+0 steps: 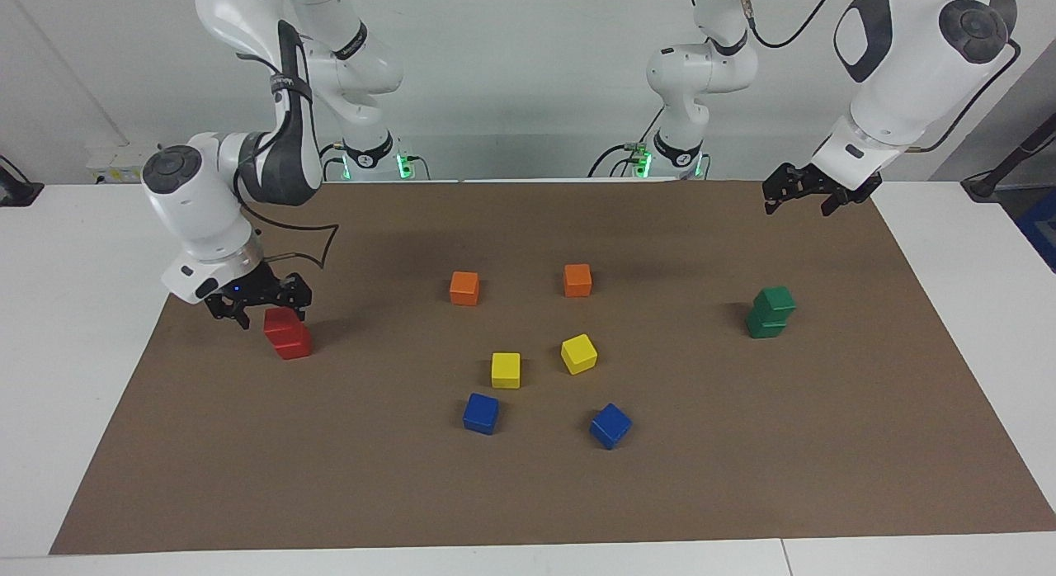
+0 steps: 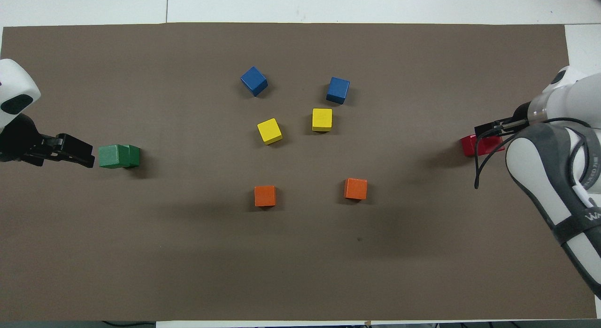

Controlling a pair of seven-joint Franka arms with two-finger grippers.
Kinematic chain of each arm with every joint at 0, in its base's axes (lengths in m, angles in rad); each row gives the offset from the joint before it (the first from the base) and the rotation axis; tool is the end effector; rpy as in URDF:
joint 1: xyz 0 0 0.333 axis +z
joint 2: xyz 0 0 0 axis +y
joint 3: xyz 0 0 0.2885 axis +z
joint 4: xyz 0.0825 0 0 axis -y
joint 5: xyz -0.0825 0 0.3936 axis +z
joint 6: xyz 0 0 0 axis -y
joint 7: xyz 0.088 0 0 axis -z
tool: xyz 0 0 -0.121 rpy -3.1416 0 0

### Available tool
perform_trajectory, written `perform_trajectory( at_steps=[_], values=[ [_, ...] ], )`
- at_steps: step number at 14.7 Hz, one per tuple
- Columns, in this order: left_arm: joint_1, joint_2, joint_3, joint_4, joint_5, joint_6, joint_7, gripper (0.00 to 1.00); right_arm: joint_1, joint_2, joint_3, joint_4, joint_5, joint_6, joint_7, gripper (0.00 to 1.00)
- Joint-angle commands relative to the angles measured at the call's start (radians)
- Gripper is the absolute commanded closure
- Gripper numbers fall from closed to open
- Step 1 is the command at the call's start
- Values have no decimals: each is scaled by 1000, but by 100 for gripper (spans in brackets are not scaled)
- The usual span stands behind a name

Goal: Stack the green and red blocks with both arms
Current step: 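Open the right gripper and withdraw it from the red blocks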

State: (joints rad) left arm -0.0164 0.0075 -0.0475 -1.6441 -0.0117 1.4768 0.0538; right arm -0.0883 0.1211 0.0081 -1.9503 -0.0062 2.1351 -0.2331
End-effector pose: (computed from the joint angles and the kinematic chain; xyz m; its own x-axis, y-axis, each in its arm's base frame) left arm 0.5480 -0.0365 0.5369 0.9779 -0.1176 -0.1730 -0.1157 -0.9931 0.0214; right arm 0.5952 -0.0483 0.3777 0.9859 0.1556 0.0609 0.1547 -0.9878 0.0191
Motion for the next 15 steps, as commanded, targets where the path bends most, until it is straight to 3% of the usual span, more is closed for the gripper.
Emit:
perform_trajectory(
  at_steps=[1, 7, 10, 12, 15],
  values=[
    [3, -12, 5, -3, 19, -12, -6, 0, 8, -55, 12, 91, 6, -136, 23, 0],
    [41, -21, 0, -3, 4, 11, -3, 0, 22, -143, 12, 283, 2, -435, 66, 0],
    [33, -21, 1, -2, 6, 11, -6, 0, 22, -138, 12, 364, -5, -471, 61, 0],
    [38, -21, 1, -3, 6, 8, -6, 0, 22, -133, 12, 415, 5, -561, 61, 0],
    [47, -21, 5, -2, 6, 8, -3, 0, 16, -132, 10, 426, 5, -574, 66, 0]
  ],
)
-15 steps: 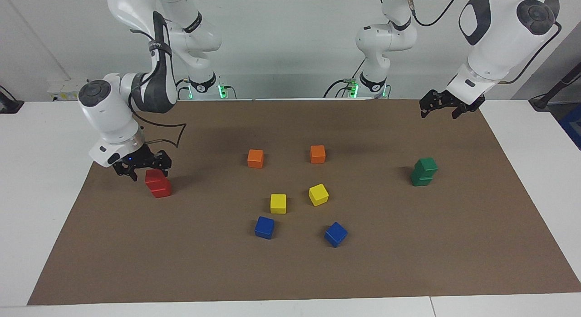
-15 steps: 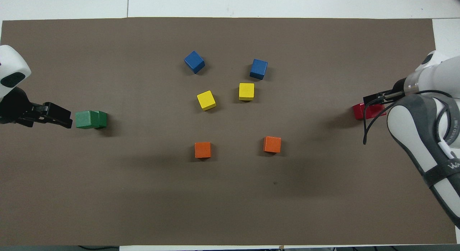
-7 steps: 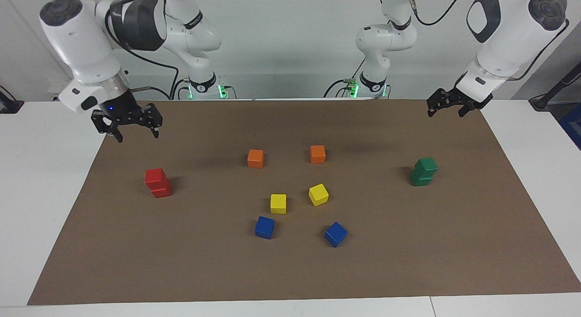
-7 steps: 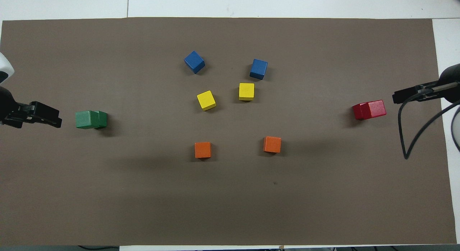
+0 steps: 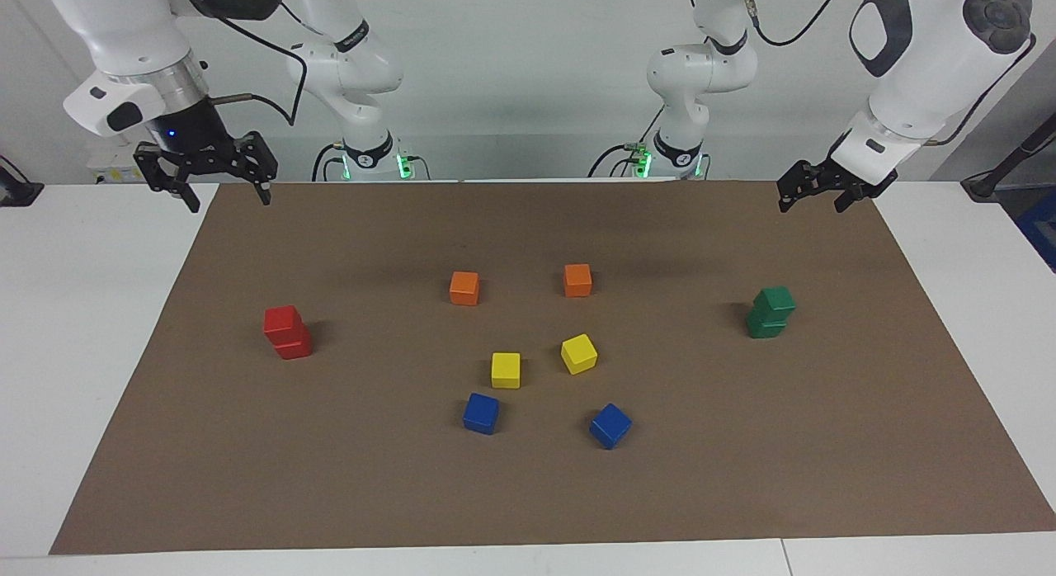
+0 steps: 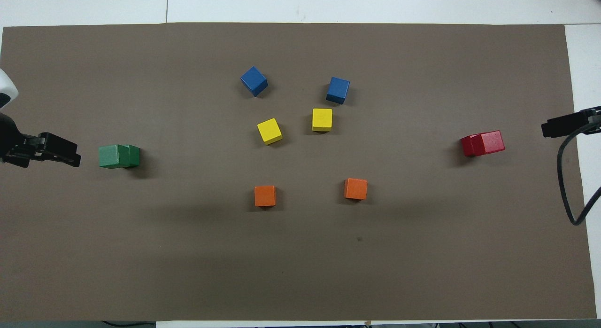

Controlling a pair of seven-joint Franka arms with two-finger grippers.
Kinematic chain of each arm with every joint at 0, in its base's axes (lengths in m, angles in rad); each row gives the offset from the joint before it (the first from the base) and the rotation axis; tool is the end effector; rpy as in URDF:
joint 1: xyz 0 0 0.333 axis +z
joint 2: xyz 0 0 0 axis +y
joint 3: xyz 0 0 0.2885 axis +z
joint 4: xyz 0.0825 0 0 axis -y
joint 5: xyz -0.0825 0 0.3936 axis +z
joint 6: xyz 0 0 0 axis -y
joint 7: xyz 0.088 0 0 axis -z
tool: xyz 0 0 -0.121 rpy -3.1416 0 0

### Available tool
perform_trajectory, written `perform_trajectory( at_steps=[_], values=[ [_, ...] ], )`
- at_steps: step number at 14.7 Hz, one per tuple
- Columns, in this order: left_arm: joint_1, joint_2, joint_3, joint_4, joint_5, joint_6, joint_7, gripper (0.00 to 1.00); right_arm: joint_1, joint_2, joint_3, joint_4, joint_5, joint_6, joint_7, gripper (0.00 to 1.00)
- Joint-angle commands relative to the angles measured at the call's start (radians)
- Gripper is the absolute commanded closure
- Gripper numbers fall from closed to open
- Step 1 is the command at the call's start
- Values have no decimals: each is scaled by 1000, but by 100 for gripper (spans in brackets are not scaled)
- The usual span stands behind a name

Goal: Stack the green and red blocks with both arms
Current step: 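Open the right gripper and withdraw it from the red blocks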

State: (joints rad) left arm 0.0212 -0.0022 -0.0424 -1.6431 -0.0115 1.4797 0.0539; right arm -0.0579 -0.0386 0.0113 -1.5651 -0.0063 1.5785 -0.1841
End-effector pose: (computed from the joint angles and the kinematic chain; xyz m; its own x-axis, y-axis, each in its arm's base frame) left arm 0.5476 -0.0131 0.5429 0.9843 -0.0758 -0.1597 -0.0735 -0.9971 0.0200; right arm 0.5544 -0.0265 0.6081 0.9893 0.1372 0.0499 0.1365 -0.9905 0.0161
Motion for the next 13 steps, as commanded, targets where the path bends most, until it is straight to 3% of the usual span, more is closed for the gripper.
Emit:
perform_trajectory(
  at_steps=[1, 13],
  values=[
    [8, -12, -1, -4, 5, 5, -3, 0, -19, 34, 7, 51, 6, -18, 15, 0],
    [8, -13, -2, -4, 5, 5, -3, 0, 1, 2, -19, 19, 9, -74, 81, 0]
  ],
)
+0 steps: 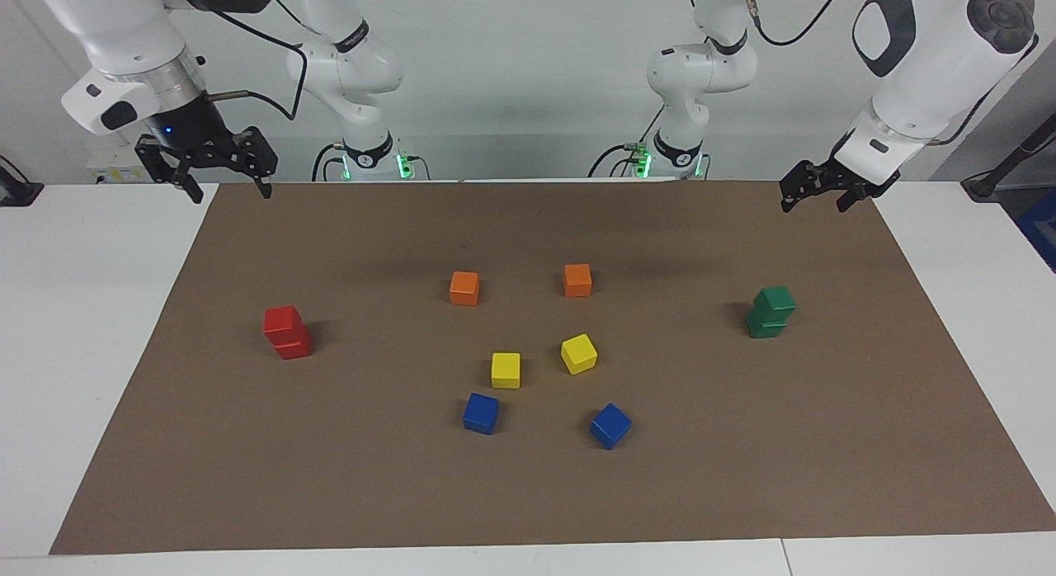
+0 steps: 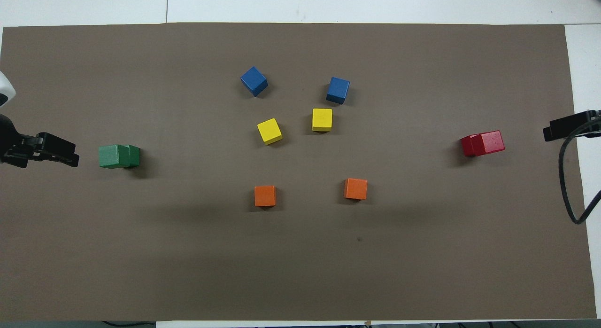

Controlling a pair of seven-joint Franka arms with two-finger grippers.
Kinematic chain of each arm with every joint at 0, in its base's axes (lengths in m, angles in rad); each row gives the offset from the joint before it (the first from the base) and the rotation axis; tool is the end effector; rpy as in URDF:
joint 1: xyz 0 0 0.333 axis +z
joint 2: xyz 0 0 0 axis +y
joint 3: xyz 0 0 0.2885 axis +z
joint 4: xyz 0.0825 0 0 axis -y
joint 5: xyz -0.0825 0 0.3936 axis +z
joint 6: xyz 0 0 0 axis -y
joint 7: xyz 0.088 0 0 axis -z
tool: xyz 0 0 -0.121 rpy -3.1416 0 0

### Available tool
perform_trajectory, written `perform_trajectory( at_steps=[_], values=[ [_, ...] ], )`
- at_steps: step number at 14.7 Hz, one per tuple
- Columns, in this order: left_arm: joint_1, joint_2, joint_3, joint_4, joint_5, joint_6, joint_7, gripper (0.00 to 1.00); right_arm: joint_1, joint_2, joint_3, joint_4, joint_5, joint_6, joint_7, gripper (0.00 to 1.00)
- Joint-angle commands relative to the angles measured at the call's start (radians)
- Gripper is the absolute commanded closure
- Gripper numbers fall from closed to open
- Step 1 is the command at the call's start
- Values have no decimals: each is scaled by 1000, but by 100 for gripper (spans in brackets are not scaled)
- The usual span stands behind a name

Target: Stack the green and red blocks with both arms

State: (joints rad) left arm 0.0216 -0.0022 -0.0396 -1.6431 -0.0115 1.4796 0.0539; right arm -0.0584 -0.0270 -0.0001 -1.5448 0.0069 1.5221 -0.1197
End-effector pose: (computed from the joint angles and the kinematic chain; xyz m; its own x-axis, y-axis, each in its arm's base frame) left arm 0.5476 -0.0114 0.5429 0.9845 -0.0726 -0.1598 -0.0703 -0.9973 0.0200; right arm 0.5510 -0.0314 0.6062 0.9981 0.0615 0.0051 0.0615 -0.9981 -0.0063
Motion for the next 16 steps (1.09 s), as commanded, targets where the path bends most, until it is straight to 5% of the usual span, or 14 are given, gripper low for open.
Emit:
perform_trajectory(
  at_steps=[1, 16],
  values=[
    [8, -13, -3, -4, 5, 5, -5, 0, 2, -10, -8, -1, -10, -17, 17, 0],
    [8, -13, -5, -4, 5, 5, -5, 0, 3, -39, -8, -41, -58, -31, 20, 0]
  ],
)
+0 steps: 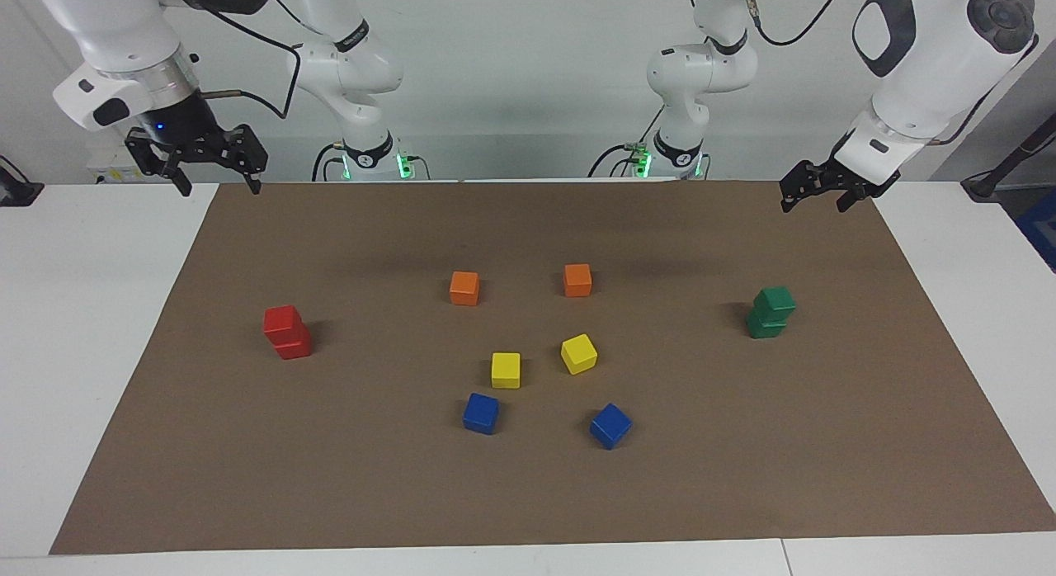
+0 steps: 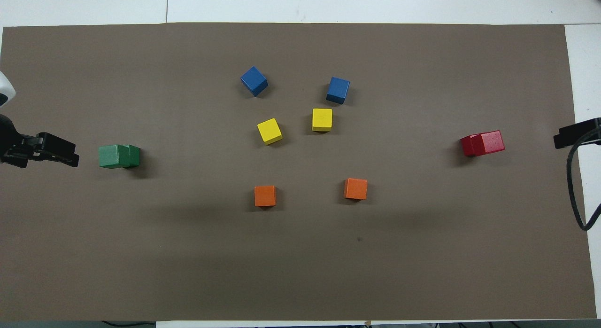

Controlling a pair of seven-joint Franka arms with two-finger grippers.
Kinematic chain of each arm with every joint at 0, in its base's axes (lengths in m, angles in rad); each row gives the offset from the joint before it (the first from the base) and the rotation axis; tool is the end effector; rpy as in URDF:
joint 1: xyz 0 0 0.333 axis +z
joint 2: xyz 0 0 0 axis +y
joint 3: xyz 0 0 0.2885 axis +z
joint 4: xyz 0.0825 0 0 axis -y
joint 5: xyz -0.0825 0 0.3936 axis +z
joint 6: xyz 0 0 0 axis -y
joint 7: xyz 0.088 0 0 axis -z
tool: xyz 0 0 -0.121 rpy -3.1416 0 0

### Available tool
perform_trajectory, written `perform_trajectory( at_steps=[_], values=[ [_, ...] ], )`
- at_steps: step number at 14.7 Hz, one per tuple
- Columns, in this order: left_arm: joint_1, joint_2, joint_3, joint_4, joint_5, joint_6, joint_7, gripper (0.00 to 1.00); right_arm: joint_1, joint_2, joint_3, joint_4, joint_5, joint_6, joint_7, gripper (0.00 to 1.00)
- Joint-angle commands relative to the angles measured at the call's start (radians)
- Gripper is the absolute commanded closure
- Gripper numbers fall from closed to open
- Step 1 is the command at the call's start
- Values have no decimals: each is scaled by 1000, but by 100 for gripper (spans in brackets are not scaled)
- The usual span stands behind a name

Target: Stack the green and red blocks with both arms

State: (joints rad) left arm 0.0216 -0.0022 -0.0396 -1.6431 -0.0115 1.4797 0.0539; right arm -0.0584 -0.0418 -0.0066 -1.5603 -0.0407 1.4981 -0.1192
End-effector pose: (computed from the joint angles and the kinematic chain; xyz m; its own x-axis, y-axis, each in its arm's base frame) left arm 0.5476 -0.0114 0.5429 0.9845 -0.0726 -0.1597 -0.0703 -0.9973 0.0200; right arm 0.5431 -0.0406 0.6050 0.9984 0.0512 -0.0250 0.0521 -0.9979 0.0377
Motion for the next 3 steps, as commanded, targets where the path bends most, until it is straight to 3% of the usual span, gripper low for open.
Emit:
perform_trajectory(
  at_steps=[1, 3],
  values=[
    [8, -13, -5, -4, 5, 5, -5, 0, 3, -24, 0, -26, -10, -6, 19, 0],
    [8, -13, -3, -4, 5, 5, -5, 0, 3, -24, 0, -26, -10, -7, 18, 0]
  ],
)
